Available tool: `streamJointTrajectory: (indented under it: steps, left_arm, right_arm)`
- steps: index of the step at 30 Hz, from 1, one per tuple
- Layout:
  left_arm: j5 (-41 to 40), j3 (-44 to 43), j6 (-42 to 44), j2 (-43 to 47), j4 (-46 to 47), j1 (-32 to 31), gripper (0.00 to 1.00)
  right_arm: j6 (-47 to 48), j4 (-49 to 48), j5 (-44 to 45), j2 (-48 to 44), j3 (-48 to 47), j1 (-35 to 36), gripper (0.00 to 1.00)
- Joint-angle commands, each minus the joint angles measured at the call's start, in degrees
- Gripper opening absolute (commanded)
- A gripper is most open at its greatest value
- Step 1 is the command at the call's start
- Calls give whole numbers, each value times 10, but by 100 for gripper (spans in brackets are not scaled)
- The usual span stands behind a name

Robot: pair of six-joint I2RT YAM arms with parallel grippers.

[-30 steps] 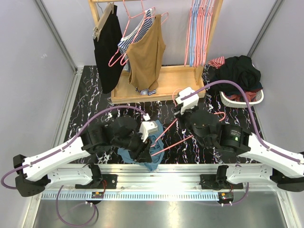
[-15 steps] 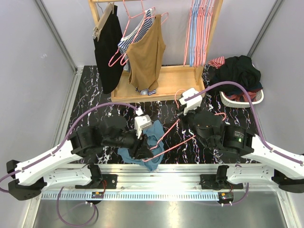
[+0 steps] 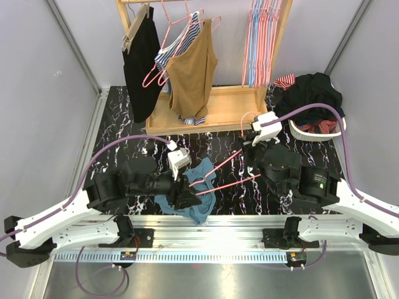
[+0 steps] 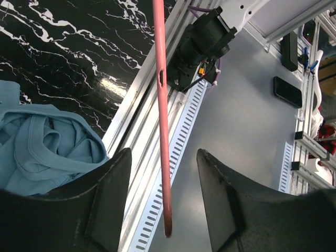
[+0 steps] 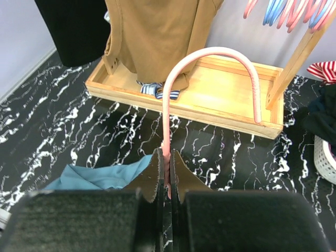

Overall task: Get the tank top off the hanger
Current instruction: Pass the hanger from the right arm to the left, then hang the hanger back to the clothesline with the left arm

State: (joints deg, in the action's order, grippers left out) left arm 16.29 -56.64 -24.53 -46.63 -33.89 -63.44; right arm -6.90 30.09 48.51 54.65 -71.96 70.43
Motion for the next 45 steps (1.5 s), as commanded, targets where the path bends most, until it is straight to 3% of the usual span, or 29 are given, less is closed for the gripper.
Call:
streamJointTrajectory:
  steps: [1, 4, 8, 16, 17, 18, 21, 22, 29, 33, 38, 45]
  left_arm:
    - [-27, 7, -6, 16, 54, -3, 51]
    - [-24, 6, -2, 21, 66, -2, 34]
    - [-28, 5, 4, 28, 71, -3, 0]
    - [-32, 8, 5, 42, 68, -3, 0]
    - [-39, 7, 5, 40, 61, -4, 0]
    - [-62, 3, 5, 39, 45, -3, 0]
    - [-120, -7, 4, 48, 20, -2, 0]
    - [-136, -13, 4, 52, 14, -3, 0]
    - [-262, -36, -6, 52, -28, -3, 0]
    - [-392, -82, 16, 11, -50, -3, 0]
    - [-467, -211, 82, -126, -73, 11, 0]
    - [-464, -395, 163, -298, -72, 108, 0]
  right_arm:
    - [-22, -42, 25, -3, -4, -6, 0]
    - [-27, -39, 25, 4, -5, -6, 0]
    - [-30, -37, 29, 4, -4, -5, 0]
    - [-27, -32, 39, -2, -5, -7, 0]
    - [-28, -29, 40, -3, -8, -8, 7]
    - [-29, -25, 45, -3, -12, -8, 43]
    - [-49, 11, 63, -14, -32, -8, 90]
    - [-58, 25, 69, -21, -38, -7, 100]
    - [-95, 82, 136, -111, -40, -8, 100]
    - [-103, 109, 155, -168, -44, -8, 100]
    - [-134, 174, 157, -174, -67, -8, 100]
    - [-173, 219, 129, -200, -68, -8, 100]
